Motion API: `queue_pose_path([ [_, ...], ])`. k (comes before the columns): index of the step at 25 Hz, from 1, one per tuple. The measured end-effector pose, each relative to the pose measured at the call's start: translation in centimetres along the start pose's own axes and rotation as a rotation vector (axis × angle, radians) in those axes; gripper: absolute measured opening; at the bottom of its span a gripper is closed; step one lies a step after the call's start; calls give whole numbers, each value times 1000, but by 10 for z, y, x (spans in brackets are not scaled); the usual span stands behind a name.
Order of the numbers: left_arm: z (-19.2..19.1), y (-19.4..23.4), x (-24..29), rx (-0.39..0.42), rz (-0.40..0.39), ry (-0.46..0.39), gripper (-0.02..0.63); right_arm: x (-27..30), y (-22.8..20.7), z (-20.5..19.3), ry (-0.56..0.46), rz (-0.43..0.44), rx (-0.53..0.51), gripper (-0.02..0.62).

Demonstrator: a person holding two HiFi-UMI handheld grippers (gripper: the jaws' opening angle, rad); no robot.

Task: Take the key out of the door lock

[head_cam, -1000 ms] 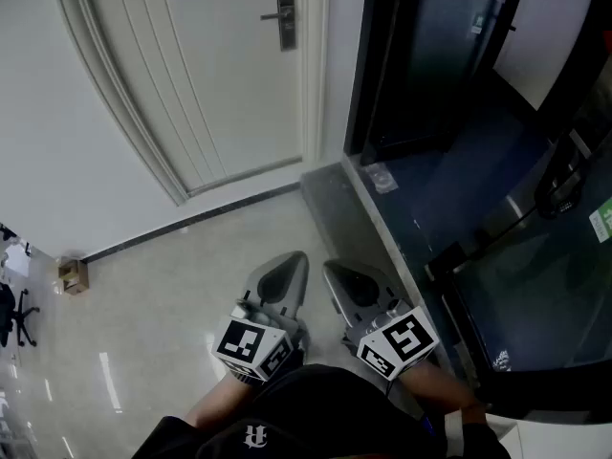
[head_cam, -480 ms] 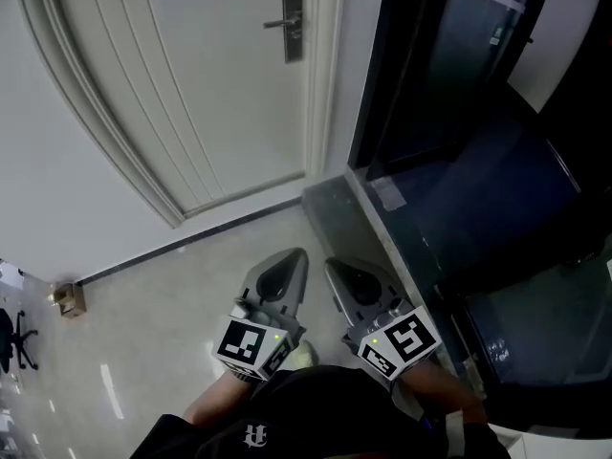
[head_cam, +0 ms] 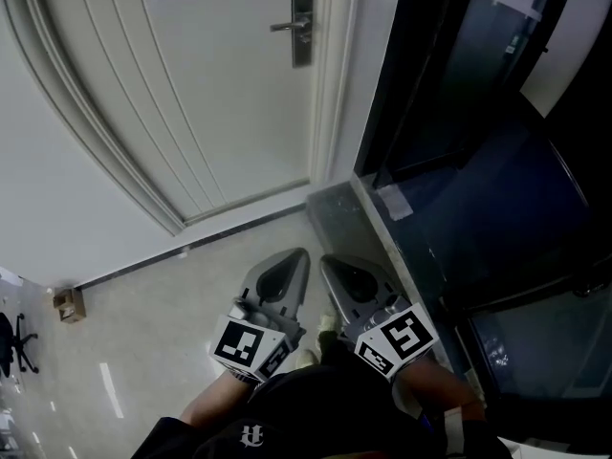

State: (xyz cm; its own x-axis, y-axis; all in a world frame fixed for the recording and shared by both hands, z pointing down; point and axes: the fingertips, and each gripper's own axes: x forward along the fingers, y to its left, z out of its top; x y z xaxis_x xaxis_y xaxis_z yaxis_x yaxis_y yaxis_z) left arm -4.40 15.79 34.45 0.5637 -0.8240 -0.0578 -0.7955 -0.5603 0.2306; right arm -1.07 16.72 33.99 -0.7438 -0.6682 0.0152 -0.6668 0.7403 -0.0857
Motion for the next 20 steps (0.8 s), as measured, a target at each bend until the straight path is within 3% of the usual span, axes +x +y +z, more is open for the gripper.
queue_pose_path([
  [8, -1, 50, 61, 28, 52, 1, 8, 61, -56, -2, -11, 61, 6, 15],
  [20, 26, 132, 186, 41, 134, -25, 8, 163, -170, 33, -31, 136, -23, 15],
])
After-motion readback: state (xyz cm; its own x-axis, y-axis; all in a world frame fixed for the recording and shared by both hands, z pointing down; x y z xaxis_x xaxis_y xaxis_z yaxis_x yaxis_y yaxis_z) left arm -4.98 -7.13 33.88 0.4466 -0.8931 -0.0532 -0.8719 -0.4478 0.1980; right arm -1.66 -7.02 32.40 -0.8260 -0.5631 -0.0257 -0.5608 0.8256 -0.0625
